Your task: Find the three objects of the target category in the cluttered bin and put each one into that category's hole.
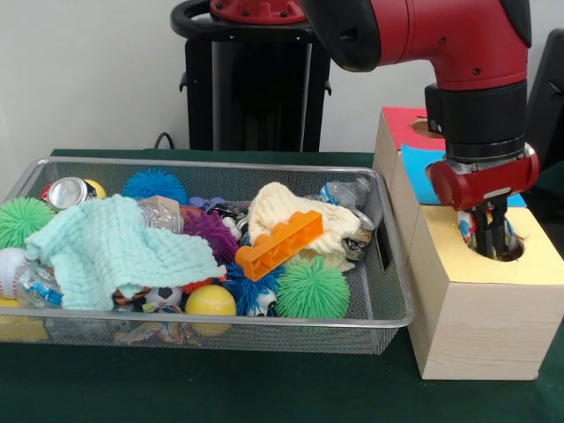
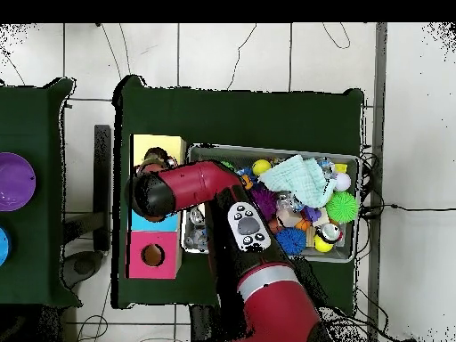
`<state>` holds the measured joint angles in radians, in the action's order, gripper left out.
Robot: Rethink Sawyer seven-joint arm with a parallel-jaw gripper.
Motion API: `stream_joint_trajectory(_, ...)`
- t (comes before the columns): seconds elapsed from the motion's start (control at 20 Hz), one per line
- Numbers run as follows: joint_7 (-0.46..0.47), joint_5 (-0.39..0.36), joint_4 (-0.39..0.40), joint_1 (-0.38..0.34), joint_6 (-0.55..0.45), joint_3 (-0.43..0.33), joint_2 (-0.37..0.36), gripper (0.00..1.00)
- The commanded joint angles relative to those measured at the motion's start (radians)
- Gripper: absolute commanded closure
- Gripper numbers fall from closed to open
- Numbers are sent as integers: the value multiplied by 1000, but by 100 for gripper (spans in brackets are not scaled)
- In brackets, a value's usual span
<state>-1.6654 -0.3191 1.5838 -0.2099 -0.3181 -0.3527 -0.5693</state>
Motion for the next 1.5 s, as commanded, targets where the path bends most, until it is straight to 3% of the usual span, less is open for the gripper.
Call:
stream_joint_trajectory(0.05, -23, -27, 24, -5, -114, 12, 12, 100)
stream_joint_trajectory(0.4, 1, -23, 71, -47, -86, -41, -39, 100)
stream_joint_trajectory(0.8, -42, -36, 17, -4, -42, 5, -14, 100)
stream_joint_trajectory(0.85, -44, -37, 14, -1, -42, 9, -13, 0)
stream_joint_trajectory(1.3, -32, -38, -12, 6, -67, 17, 0, 0)
stream_joint_trajectory(1.5, -26, -32, -47, 30, -137, 40, 6, 0)
